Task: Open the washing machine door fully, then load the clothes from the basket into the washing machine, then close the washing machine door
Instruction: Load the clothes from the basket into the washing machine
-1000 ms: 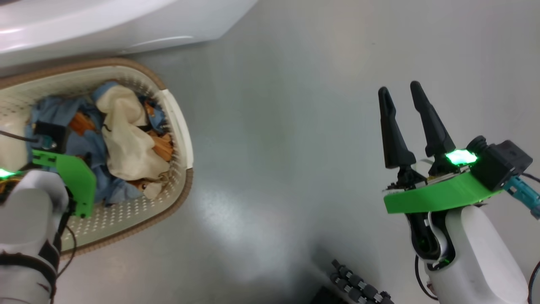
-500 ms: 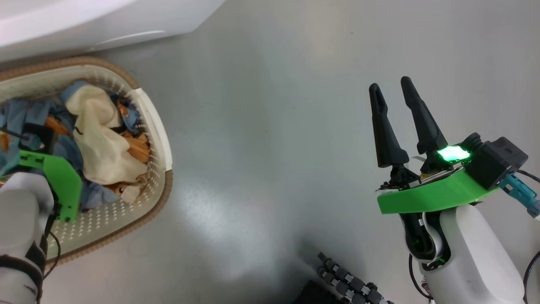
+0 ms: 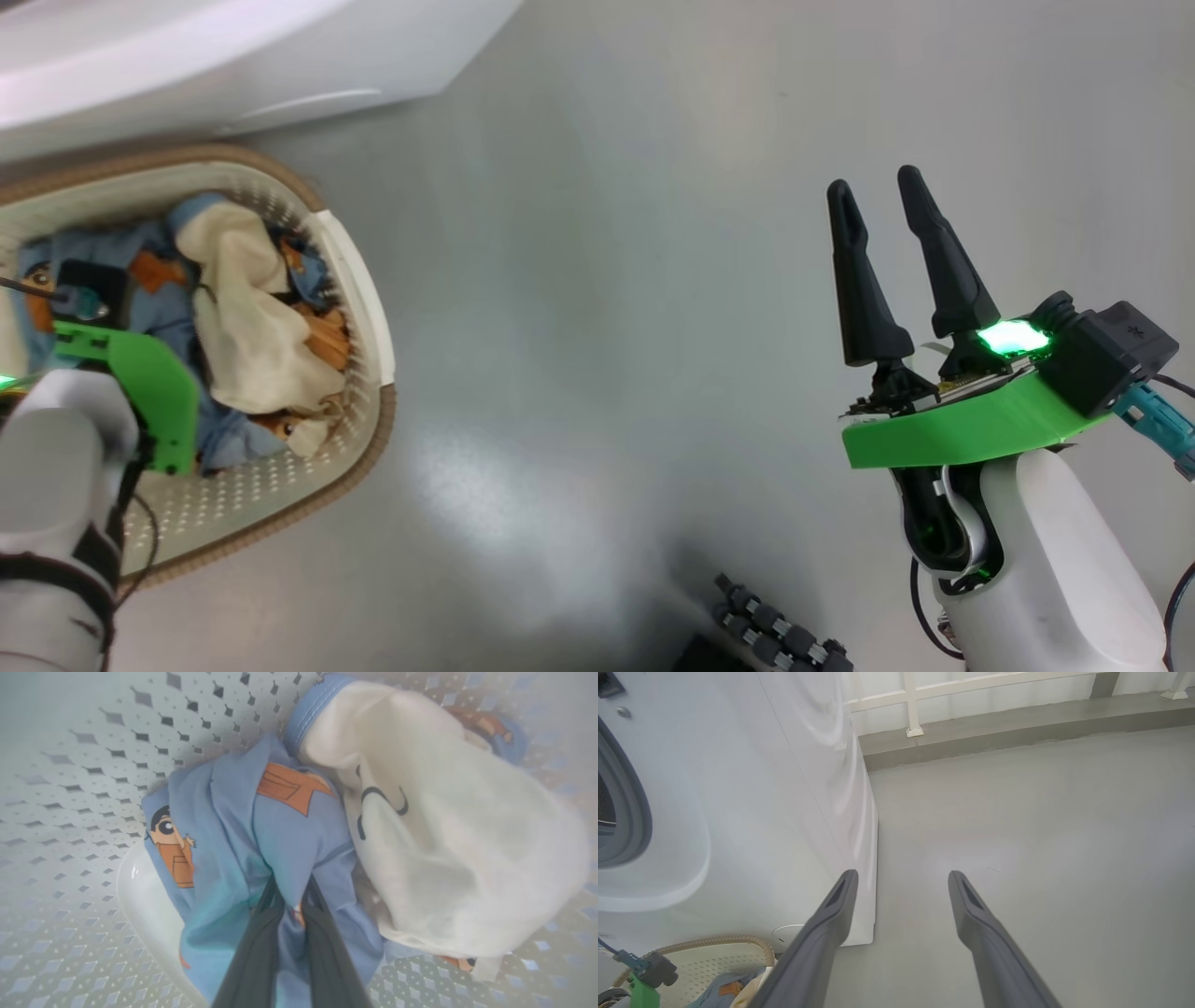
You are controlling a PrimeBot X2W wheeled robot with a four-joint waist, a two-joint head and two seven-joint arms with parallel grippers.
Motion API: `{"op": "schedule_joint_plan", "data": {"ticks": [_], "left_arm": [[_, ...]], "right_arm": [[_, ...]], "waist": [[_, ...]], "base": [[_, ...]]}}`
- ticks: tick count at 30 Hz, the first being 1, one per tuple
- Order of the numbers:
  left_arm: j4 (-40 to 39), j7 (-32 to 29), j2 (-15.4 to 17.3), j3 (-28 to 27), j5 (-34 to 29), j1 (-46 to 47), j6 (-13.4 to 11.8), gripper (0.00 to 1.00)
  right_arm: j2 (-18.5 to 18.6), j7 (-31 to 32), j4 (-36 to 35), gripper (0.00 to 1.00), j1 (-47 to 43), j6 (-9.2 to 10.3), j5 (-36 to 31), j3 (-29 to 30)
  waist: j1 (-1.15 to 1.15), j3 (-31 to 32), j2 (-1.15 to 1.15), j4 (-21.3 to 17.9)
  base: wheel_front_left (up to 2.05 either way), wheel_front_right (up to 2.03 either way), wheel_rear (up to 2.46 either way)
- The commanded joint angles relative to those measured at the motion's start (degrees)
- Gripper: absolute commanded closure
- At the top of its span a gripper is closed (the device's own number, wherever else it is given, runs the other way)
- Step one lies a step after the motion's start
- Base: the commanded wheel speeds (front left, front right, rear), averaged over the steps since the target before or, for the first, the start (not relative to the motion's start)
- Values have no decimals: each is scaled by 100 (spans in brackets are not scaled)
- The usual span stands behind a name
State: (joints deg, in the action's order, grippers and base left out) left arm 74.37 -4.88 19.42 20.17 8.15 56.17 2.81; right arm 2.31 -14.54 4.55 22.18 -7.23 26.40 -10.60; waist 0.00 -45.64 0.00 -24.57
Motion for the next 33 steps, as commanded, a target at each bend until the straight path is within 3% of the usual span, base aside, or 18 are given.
{"op": "schedule_joint_plan", "data": {"ticks": [1,23,33], "left_arm": [[-43,117,87,-123,67,-104,7,100],[-201,1939,-710,-515,852,-891,243,100],[-1742,1986,-791,-924,951,-1755,164,100]], "right_arm": [[57,-46,-99,0,-67,-25,-79,-30],[126,-46,51,0,-518,-25,-688,462],[323,-46,93,0,-913,-25,-724,662]], "waist": [[0,121,0,98],[0,1595,0,918],[0,2298,0,1184]], "base": [[0,0,0],[0,0,0],[0,0,0]]}}
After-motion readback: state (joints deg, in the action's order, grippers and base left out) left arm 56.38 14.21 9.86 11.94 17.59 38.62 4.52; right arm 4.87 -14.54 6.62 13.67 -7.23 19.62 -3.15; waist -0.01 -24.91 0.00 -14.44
